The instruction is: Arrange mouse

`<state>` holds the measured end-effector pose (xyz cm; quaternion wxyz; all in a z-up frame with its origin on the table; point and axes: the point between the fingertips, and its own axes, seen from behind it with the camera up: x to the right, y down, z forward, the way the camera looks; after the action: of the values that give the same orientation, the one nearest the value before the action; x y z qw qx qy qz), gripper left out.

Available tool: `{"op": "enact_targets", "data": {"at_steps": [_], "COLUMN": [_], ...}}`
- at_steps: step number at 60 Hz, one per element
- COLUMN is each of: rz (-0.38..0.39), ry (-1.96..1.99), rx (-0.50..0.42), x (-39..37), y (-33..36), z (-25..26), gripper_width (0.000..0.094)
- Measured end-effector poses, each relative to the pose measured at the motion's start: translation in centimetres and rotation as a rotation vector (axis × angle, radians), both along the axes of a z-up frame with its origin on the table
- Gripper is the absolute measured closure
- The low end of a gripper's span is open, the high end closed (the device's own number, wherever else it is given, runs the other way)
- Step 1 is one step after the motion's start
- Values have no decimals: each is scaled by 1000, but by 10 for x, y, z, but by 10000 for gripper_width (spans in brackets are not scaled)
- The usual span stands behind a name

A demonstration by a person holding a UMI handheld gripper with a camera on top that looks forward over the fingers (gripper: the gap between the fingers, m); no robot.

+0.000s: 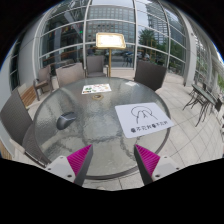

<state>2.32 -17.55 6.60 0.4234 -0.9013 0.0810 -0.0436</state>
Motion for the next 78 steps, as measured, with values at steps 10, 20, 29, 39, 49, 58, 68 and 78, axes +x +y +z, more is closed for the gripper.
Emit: {"op": "enact_targets", "data": {"at_steps": [10, 20, 29, 39, 49, 58, 68, 78], "rz": [139, 229, 247, 250, 293, 312, 284, 312], "ry": [52, 76, 89, 125, 123, 56, 41, 41], "rx": [-71, -92, -86, -77, -99, -152, -169, -236], "x": [-87, -152, -186, -211, -235, -237, -229, -229], "y": [20, 75, 139, 201, 234, 242, 244, 245], "z": [-40, -58, -65, -68, -74, -84, -85, -87], "gripper_width": [99, 93, 92, 87, 138, 310, 489, 620]}}
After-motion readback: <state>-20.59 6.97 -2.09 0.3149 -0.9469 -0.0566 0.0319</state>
